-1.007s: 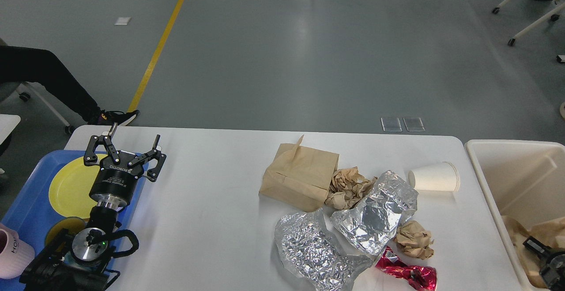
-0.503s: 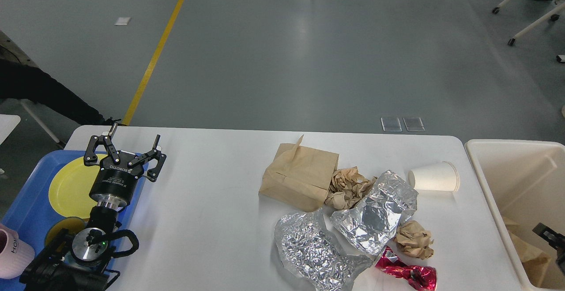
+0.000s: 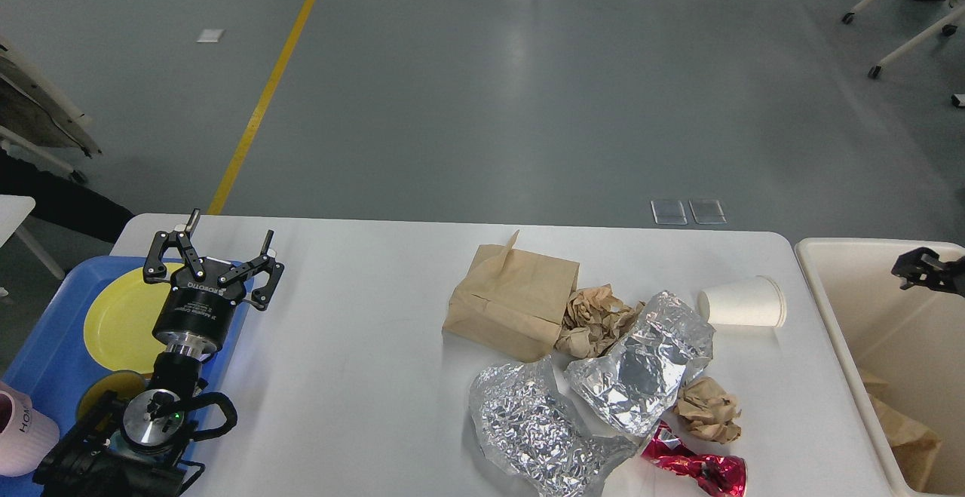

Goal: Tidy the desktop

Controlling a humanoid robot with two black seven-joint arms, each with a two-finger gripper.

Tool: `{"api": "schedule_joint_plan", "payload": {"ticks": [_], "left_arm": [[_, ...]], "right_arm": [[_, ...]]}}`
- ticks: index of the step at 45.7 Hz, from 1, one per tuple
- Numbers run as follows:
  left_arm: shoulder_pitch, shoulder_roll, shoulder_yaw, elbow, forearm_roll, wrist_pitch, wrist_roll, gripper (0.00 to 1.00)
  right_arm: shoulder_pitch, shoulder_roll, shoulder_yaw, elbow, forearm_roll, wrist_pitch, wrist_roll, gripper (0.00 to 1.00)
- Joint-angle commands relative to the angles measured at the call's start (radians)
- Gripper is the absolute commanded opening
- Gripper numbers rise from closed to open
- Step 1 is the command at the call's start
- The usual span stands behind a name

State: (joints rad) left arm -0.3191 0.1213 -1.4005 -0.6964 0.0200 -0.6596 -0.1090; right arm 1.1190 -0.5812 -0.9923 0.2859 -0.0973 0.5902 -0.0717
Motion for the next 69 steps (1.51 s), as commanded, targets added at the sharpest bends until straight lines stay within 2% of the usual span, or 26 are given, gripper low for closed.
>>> {"api": "schedule_joint_plan", "payload": {"ticks": [1, 3, 7, 17, 23, 33, 40, 50, 59, 63, 69], "left_arm": [[0.000, 0.000, 0.000, 0.000, 0.000, 0.000, 0.000, 0.97], [0.000, 0.000, 0.000, 0.000, 0.000, 0.000, 0.000, 0.97], [0.000, 0.000, 0.000, 0.000, 0.000, 0.000, 0.000, 0.97], [0.000, 0.000, 0.000, 0.000, 0.000, 0.000, 0.000, 0.97], [0.000, -0.002, 0.000, 0.000, 0.000, 0.000, -0.001, 0.97], [0.000, 0.000, 0.000, 0.002, 0.000, 0.000, -0.001, 0.97], [0.000, 0.000, 0.002, 0.002, 0.000, 0.000, -0.001, 0.97], [0.000, 0.000, 0.002, 0.002, 0.000, 0.000, -0.001, 0.97], [0.000, 0.000, 0.002, 0.002, 0.000, 0.000, -0.001, 0.97], [0.000, 0.000, 0.002, 0.002, 0.000, 0.000, -0.001, 0.97], [0.000, 0.000, 0.002, 0.002, 0.000, 0.000, -0.001, 0.97]], "right_arm": [[0.283, 0.001, -0.140, 0.267, -0.012, 0.048, -0.121, 1.00], [0.373, 0.009, -0.193, 0.366, -0.012, 0.048, -0.160, 1.00], [0.548, 0.040, -0.256, 0.547, -0.007, 0.054, -0.184, 1.00], [0.936, 0.176, -0.322, 0.933, -0.001, 0.105, -0.186, 1.00], [1.100, 0.207, -0.306, 1.078, 0.017, 0.177, -0.186, 1.00], [1.400, 0.282, -0.272, 1.374, 0.146, 0.177, -0.186, 1.00], [1.427, 0.339, -0.244, 1.403, 0.177, 0.160, -0.185, 1.00], [1.403, 0.324, -0.226, 1.394, 0.215, 0.111, -0.185, 1.00], [1.205, 0.314, -0.092, 1.277, 0.226, 0.004, -0.188, 1.00], [1.133, 0.317, -0.010, 1.245, 0.208, -0.072, -0.191, 0.96], [1.000, 0.349, 0.119, 1.162, 0.133, -0.104, -0.192, 0.96]]}}
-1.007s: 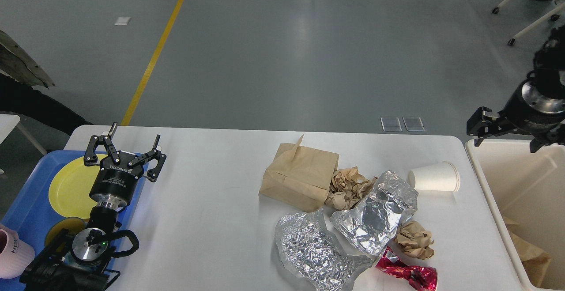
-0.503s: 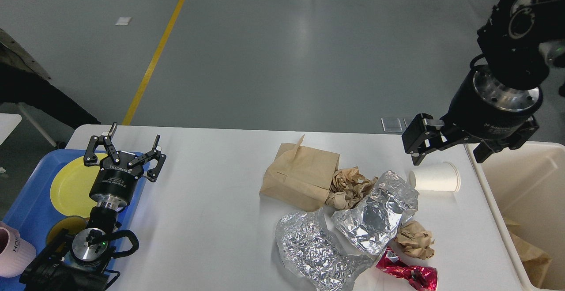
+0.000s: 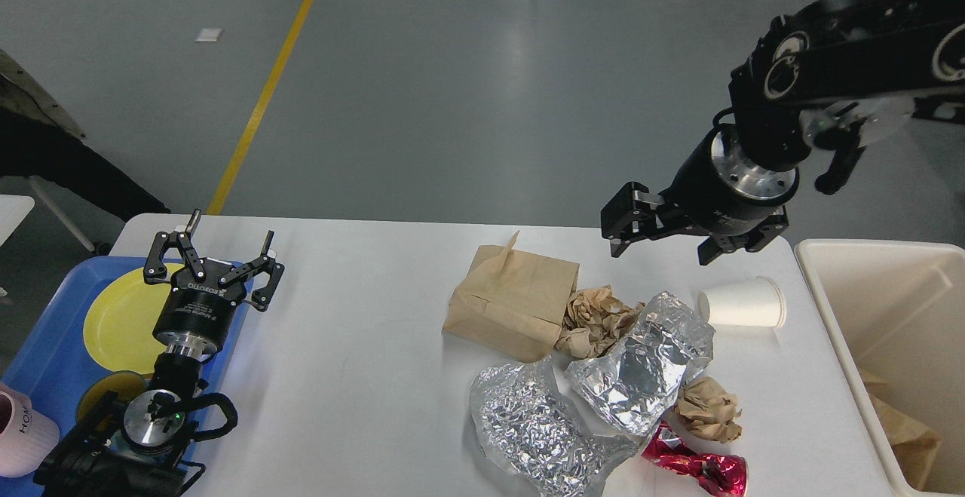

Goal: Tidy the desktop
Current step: 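Move the right gripper over the flat brown paper bag, then grasp the flat brown paper bag with the right gripper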

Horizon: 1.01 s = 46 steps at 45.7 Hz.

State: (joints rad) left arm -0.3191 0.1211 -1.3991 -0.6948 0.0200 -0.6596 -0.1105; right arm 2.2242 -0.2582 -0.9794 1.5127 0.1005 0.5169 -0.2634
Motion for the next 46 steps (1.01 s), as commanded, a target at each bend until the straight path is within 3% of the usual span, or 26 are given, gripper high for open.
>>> {"api": "schedule_joint_plan", "payload": {"ticks": [1, 10, 15, 23, 26, 33, 37, 46], "left_arm": [[0.000, 0.000, -0.001, 0.000, 0.000, 0.000, 0.000, 0.97], [0.000, 0.000, 0.000, 0.000, 0.000, 0.000, 0.000, 0.97], [0.000, 0.000, 0.000, 0.000, 0.000, 0.000, 0.002, 0.97], [0.000, 0.000, -0.001, 0.000, 0.000, 0.000, 0.002, 0.97], [0.000, 0.000, 0.000, 0.000, 0.000, 0.000, 0.002, 0.97], [0.000, 0.000, -0.001, 0.000, 0.000, 0.000, 0.002, 0.97], [0.000, 0.000, -0.001, 0.000, 0.000, 0.000, 0.002, 0.97], [0.000, 0.000, -0.001, 0.000, 0.000, 0.000, 0.002, 0.97]], "right_arm": [[-0.133, 0.036, 0.131, -0.080, -0.088, -0.040, 0.000, 0.96], [-0.403, 0.123, 0.254, -0.284, -0.231, -0.247, 0.003, 0.98], [-0.449, 0.226, 0.254, -0.328, -0.330, -0.259, 0.013, 0.98], [-0.601, 0.335, 0.275, -0.358, -0.729, -0.291, 0.038, 0.95], [-0.633, 0.372, 0.274, -0.384, -0.777, -0.313, 0.061, 0.94], [-0.748, 0.461, 0.266, -0.534, -0.898, -0.370, 0.061, 0.94], [-0.826, 0.461, 0.274, -0.661, -0.943, -0.391, 0.062, 0.94], [-0.919, 0.459, 0.268, -0.738, -0.975, -0.466, 0.064, 0.94]]}}
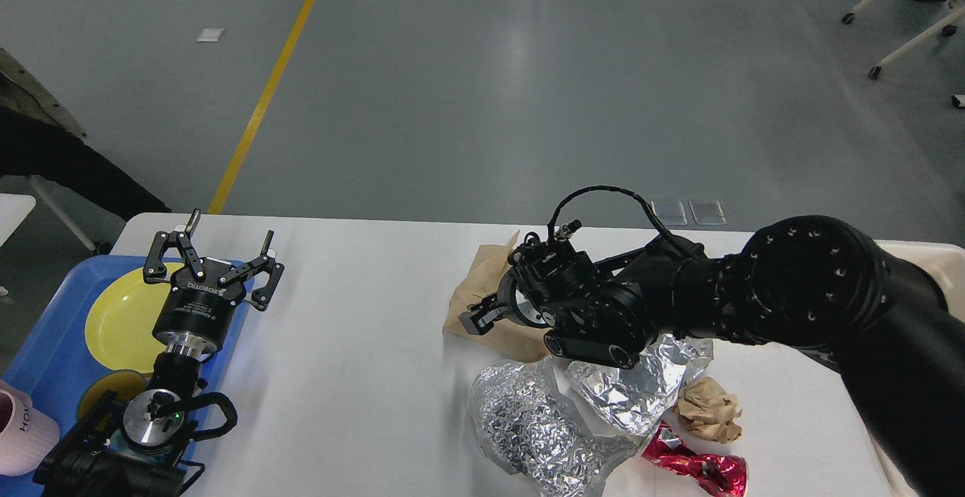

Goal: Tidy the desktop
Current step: 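Grasp the flat brown paper bag with the right gripper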

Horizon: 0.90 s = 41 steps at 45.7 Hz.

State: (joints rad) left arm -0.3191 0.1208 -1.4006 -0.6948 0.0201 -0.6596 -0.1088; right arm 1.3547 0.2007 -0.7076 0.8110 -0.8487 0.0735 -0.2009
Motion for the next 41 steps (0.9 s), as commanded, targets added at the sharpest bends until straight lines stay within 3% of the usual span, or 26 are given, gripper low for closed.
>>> {"api": "schedule_joint_plan", "payload": {"ticks": [1, 11, 18, 30, 37, 41], "left_arm": [[0.000, 0.000, 0.000, 0.000, 0.000, 0.000, 0.000, 0.97], [0.000, 0.000, 0.000, 0.000, 0.000, 0.000, 0.000, 0.97], [0.000, 0.000, 0.000, 0.000, 0.000, 0.000, -0.002, 0.97], [0.000, 0.000, 0.000, 0.000, 0.000, 0.000, -0.002, 0.97], [0.000, 0.000, 0.000, 0.000, 0.000, 0.000, -0.002, 0.97], [0.000, 0.000, 0.000, 0.000, 0.000, 0.000, -0.002, 0.97]], "right_arm": [[-0.058, 0.000, -0.004, -0.036, -0.035, -0.023, 0.002, 0.94], [-0.109, -0.009, 0.003, -0.030, -0.047, -0.040, -0.002, 0.94], [-0.140, -0.009, 0.003, -0.035, -0.044, -0.064, -0.003, 0.88], [-0.192, -0.012, 0.003, -0.068, -0.036, -0.144, -0.009, 0.45], [-0.193, -0.012, 0.003, -0.068, -0.029, -0.158, -0.021, 0.04], [-0.198, -0.012, 0.003, -0.067, -0.006, -0.158, -0.031, 0.00]]}}
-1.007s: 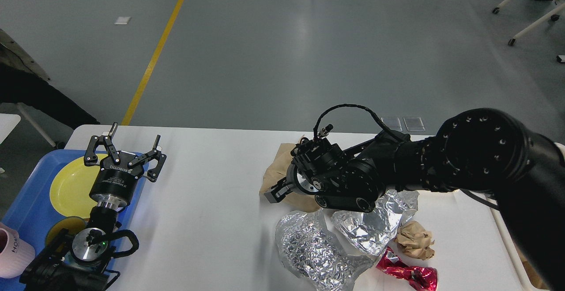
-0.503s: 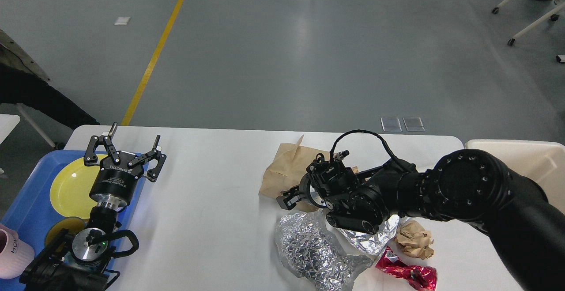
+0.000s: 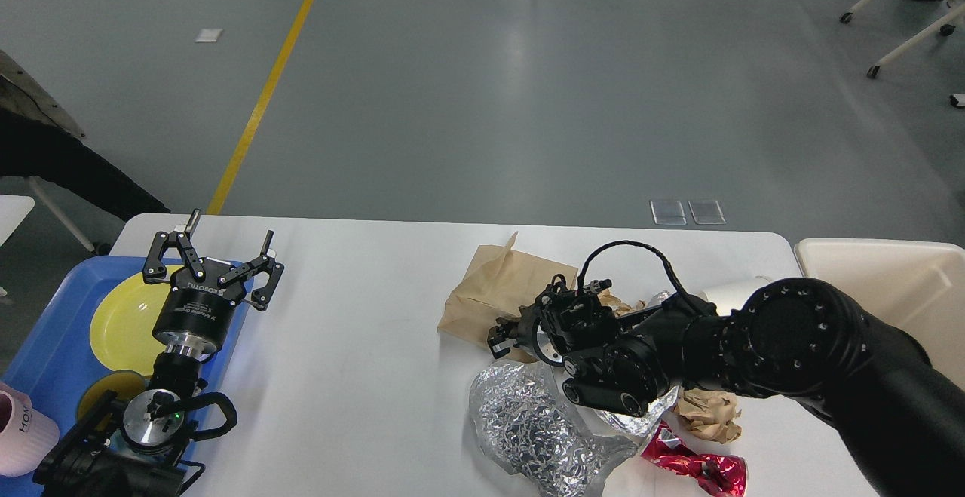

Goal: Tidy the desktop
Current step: 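Grasp the flat brown paper bag with the right gripper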

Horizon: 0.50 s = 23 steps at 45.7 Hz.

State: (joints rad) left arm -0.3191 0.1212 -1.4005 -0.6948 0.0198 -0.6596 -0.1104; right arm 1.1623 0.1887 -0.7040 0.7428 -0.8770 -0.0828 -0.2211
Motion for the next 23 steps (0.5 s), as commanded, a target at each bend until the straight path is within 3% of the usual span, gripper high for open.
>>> {"api": "schedule_joint_plan", "payload": {"ticks": [1, 23], "left_arm": [[0.000, 0.000, 0.000, 0.000, 0.000, 0.000, 0.000, 0.97], [0.000, 0.000, 0.001, 0.000, 0.000, 0.000, 0.000, 0.97]], "right_arm": [[-0.007, 0.000, 0.001, 0.001, 0.033, 0.000, -0.011, 0.00], [0.019, 0.003, 0.136, -0.040, 0.351, 0.002, -0.001, 0.00]]}}
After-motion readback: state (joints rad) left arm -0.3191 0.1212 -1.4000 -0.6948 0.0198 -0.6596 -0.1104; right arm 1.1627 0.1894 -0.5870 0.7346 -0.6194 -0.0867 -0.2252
